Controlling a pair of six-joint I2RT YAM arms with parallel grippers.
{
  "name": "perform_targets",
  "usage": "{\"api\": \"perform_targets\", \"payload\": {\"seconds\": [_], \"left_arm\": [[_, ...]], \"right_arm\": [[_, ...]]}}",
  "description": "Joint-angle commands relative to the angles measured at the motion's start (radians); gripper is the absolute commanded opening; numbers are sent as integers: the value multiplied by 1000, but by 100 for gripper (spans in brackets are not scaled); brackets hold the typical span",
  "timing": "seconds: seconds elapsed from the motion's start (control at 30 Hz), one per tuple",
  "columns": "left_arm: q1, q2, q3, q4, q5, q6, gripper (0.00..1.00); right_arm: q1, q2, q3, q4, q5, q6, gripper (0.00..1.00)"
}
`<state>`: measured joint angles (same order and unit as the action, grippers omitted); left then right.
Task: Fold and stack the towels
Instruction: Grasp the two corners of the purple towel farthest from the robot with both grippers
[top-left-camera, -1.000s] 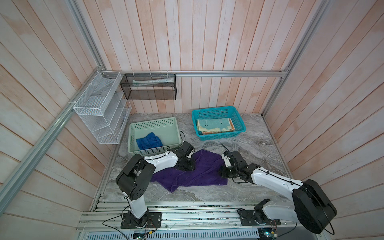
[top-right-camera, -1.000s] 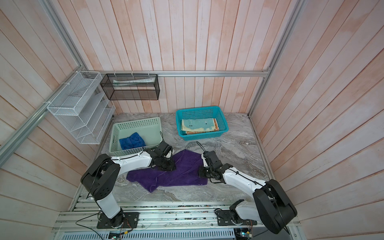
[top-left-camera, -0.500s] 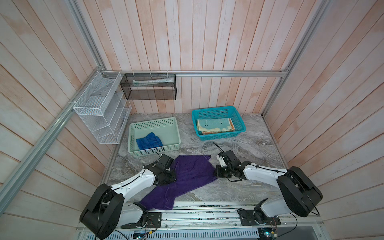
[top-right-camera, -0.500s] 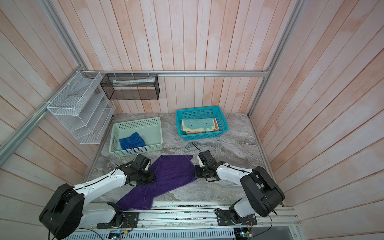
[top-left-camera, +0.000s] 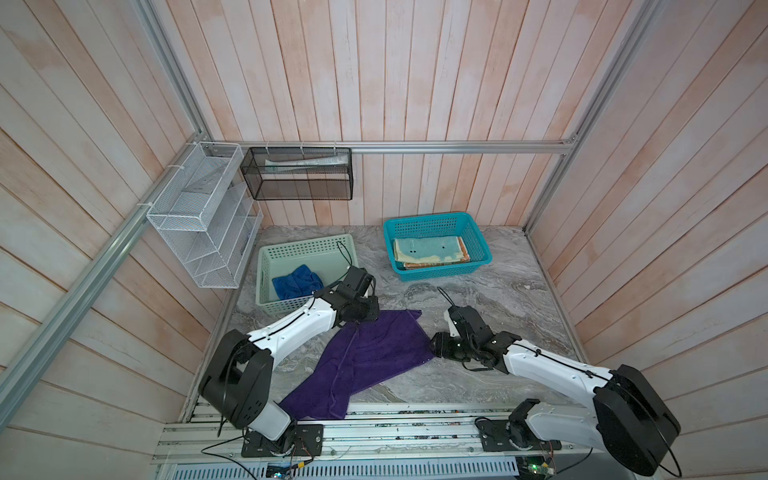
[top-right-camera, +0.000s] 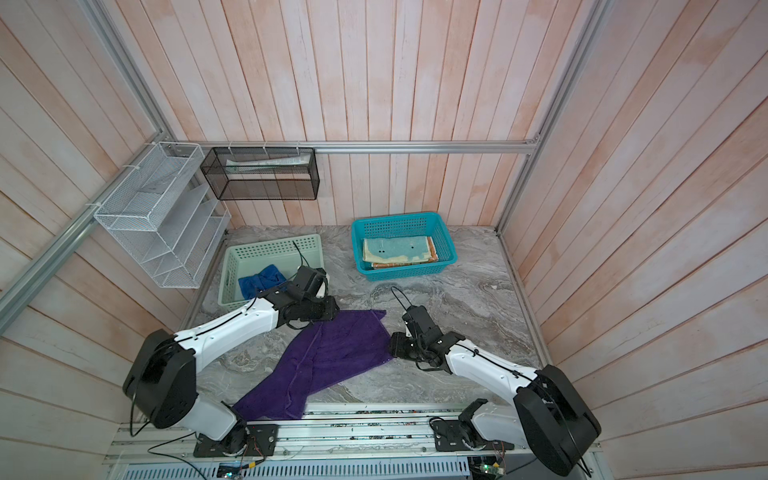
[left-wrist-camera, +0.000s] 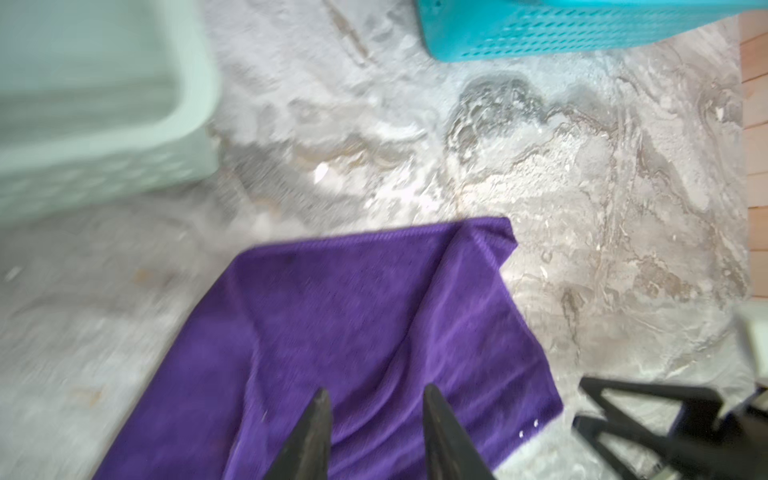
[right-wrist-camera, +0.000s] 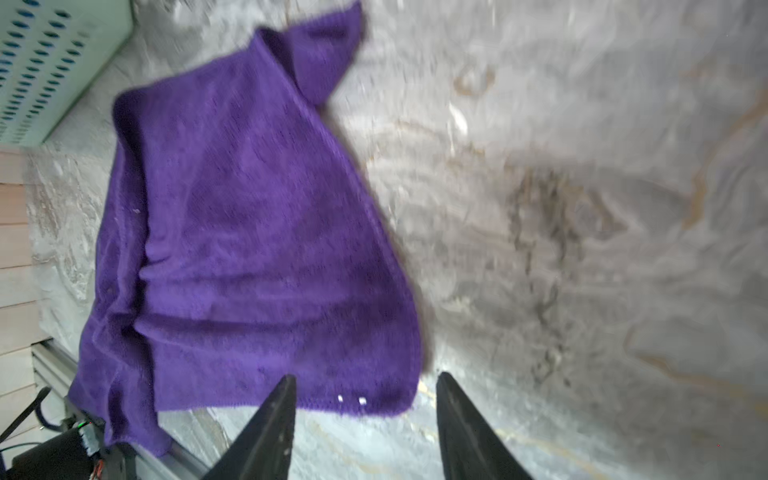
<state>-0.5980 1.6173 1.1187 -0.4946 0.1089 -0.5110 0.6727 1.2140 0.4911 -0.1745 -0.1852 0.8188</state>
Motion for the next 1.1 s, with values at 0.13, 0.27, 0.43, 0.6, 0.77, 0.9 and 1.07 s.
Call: {"api": "perform_targets", "payload": {"seconds": [0.13,0.27,0.43,0.6,0.77,0.9,1.07], "left_arm": [[-19,226,232,15,56,144,41],[-17,317,306,4,59,162,39],[-5,336,253,58,103,147,33],[26,311,142,108,122,122,29],[59,259,6,131,66,86,29],[73,213,-86,105,-7,37,29],[72,89,-188,77,-76,10,29]], "right_arm": [[25,27,-50,110,1,198,56],[34,120,15,120,-9,178,37],[44,198,50,105,-13,138,6],[14,174,72,22,50,91,0],[-67,108,65,-60,81,26,0],[-140,65,58,-88,66,-21,0],[-195,45,66,-125,78,-83,0]]}}
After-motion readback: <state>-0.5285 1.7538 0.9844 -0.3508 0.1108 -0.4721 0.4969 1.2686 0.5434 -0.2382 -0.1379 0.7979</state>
